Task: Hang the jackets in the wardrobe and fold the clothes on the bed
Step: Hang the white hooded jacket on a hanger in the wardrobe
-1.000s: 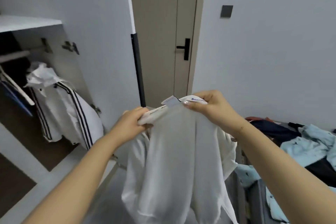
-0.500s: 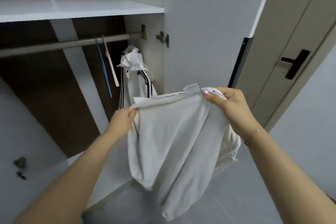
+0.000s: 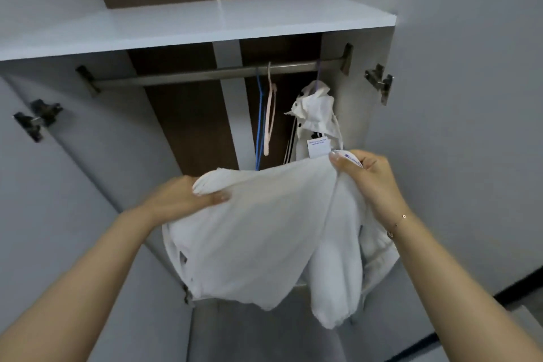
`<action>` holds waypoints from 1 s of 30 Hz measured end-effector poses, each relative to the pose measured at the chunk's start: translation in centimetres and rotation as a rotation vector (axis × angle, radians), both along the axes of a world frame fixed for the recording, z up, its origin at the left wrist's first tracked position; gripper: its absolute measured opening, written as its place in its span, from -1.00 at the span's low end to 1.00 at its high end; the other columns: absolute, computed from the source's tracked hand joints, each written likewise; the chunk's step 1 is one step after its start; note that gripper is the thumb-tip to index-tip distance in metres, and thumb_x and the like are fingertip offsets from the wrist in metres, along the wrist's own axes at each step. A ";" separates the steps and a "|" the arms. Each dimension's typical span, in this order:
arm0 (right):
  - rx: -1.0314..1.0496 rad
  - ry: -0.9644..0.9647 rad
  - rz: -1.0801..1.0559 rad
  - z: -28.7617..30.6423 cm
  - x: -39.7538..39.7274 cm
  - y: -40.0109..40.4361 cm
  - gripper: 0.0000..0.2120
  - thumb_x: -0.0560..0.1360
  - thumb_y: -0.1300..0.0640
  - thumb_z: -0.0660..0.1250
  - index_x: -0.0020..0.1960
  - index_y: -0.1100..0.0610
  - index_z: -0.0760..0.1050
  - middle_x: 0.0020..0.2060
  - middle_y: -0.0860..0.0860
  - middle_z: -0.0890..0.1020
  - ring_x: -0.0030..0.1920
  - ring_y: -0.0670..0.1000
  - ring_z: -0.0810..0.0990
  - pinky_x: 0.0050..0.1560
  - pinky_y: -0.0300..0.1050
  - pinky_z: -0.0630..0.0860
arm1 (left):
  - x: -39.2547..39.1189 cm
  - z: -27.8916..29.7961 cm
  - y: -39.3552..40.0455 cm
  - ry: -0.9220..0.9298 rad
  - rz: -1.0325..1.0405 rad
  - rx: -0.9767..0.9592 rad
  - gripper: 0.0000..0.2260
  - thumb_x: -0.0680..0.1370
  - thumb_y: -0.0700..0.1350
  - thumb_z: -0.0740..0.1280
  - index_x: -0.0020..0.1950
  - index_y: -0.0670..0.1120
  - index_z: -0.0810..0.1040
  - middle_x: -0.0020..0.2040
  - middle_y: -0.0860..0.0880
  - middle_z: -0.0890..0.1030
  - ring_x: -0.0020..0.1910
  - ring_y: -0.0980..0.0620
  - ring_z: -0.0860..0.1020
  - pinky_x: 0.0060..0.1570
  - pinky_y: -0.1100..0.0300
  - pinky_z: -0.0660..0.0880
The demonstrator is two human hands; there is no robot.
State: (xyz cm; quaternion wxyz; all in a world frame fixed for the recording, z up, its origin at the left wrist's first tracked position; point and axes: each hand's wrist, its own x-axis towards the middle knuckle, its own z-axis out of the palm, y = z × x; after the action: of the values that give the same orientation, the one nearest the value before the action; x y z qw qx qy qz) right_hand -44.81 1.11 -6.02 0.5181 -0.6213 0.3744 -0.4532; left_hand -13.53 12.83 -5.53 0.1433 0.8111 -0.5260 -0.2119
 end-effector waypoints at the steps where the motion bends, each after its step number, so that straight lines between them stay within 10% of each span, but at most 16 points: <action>1: -0.008 0.016 0.031 -0.1 1.1 -0.9 -0.68 0.51 0.10 0.41 -0.10 0.40 0.56 -0.26 0.11 0.51 -0.21 0.02 0.41 -0.13 -0.06 0.32 | 0.5 -0.3 0.1 0.015 0.071 0.049 -0.35 0.21 0.64 0.15 -0.15 0.13 0.58 -0.13 0.11 0.63 -0.13 0.05 0.60 -0.10 0.10 0.54; 8: -0.001 0.345 0.346 -1.5 9.1 -5.8 -0.68 0.60 0.06 0.28 -0.28 0.15 0.36 -0.39 0.01 0.35 -0.37 -0.06 0.31 -0.33 -0.16 0.23 | 6.1 -0.7 -0.6 0.491 0.179 -0.038 -0.44 0.54 0.33 0.06 0.35 0.04 0.51 0.27 0.05 0.57 0.26 0.05 0.51 0.39 0.12 0.32; 15: 0.087 0.701 0.469 -3.5 14.2 -8.0 -0.73 0.62 -0.13 0.17 0.03 0.02 0.55 -0.13 -0.17 0.58 -0.03 -0.16 0.56 0.07 -0.27 0.42 | 10.9 -1.9 -3.5 0.923 0.260 -0.275 -0.55 0.54 0.22 0.20 0.38 0.09 0.45 0.30 0.03 0.54 0.19 0.03 0.57 -0.03 0.22 0.54; 19: 0.144 0.799 0.479 -4.2 16.3 -8.7 -0.64 0.62 -0.04 0.22 0.33 0.13 0.44 0.16 -0.06 0.52 0.22 -0.07 0.50 0.32 -0.19 0.38 | 11.6 -0.9 -6.4 1.075 0.174 -0.393 -0.76 0.47 0.19 0.34 -0.03 0.12 0.72 0.03 -0.02 0.71 -0.01 0.03 0.68 -0.23 0.26 0.60; 26: 0.191 0.295 -0.087 -1.4 20.0 -17.5 -0.91 0.58 0.13 0.24 -0.04 0.12 0.50 -0.15 0.05 0.56 -0.16 -0.02 0.53 -0.14 -0.14 0.46 | 11.8 0.2 -10.4 0.958 0.023 -0.314 -0.90 0.40 0.19 0.36 -0.25 0.44 0.61 -0.24 0.37 0.63 -0.24 0.36 0.62 -0.36 0.49 0.48; 30: 0.415 0.282 -0.037 -1.3 24.5 -23.7 -0.73 0.55 -0.02 0.31 0.15 0.13 0.46 -0.10 0.04 0.56 -0.05 0.04 0.55 -0.04 -0.05 0.51 | 12.9 -0.3 -10.8 0.874 0.085 -0.318 -0.86 0.52 0.02 0.32 -0.07 0.14 0.69 -0.15 0.16 0.69 -0.17 0.23 0.65 -0.26 0.41 0.54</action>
State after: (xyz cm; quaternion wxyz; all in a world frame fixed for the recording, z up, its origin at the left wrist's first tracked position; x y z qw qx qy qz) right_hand -20.35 -22.57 -7.31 0.5687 -0.5519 0.5393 -0.2849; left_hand -0.67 2.03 -5.81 0.4826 0.6346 -0.4088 -0.4441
